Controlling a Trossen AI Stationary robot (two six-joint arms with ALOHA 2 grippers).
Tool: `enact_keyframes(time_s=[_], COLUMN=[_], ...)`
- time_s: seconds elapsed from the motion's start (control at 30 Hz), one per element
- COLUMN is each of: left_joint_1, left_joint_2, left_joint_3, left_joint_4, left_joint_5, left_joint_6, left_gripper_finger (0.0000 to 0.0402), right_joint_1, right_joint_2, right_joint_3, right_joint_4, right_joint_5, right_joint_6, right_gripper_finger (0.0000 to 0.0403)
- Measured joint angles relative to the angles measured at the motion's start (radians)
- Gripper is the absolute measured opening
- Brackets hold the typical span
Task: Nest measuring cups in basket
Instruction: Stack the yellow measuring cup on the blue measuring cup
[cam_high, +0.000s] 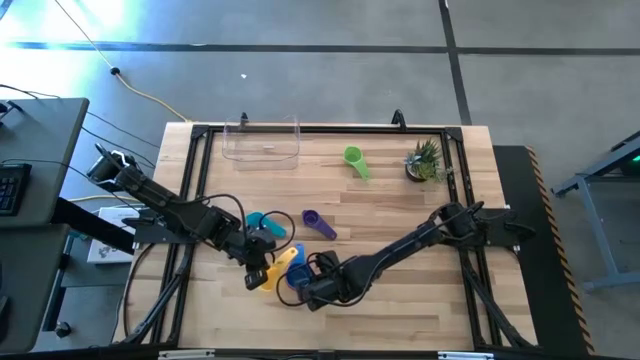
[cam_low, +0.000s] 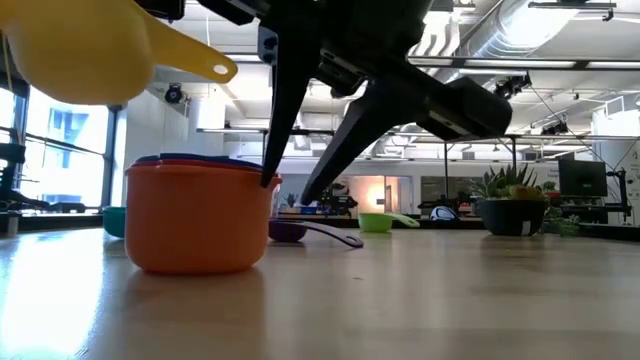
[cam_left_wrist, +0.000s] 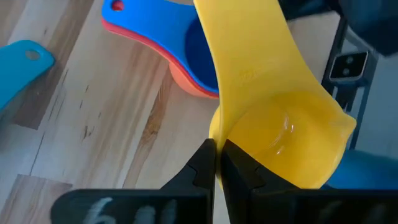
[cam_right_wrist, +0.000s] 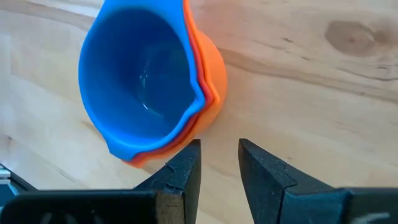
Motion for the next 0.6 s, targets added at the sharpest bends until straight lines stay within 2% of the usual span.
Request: enact_keyframes(time_s=[0.2,0.33,0.6], left_joint_1=[0.000,0.000,-0.005], left_joint_2=[0.000,0.000,0.000], left_joint_3=[0.000,0.000,0.000], left_joint_4=[0.005,0.006,0.009], left_joint_5=[-0.012,-0.020,-0.045], left_joint_6=[-0.070,-0.122,-0.284], left_gripper_finger=[0.0005,0.0005,0.0005], right_joint_1=[0.001,0.001,-0.030], right_joint_2=[-0.012,-0.035,-0.100], right_joint_3=[0.000,0.000,0.000], right_joint_4=[-0.015,-0.091,-0.283], right_joint_5=[0.000,0.027,0.036], right_joint_6=[0.018,0.010,-0.129], right_gripper_finger=[0.0099,0.0098,0.0098])
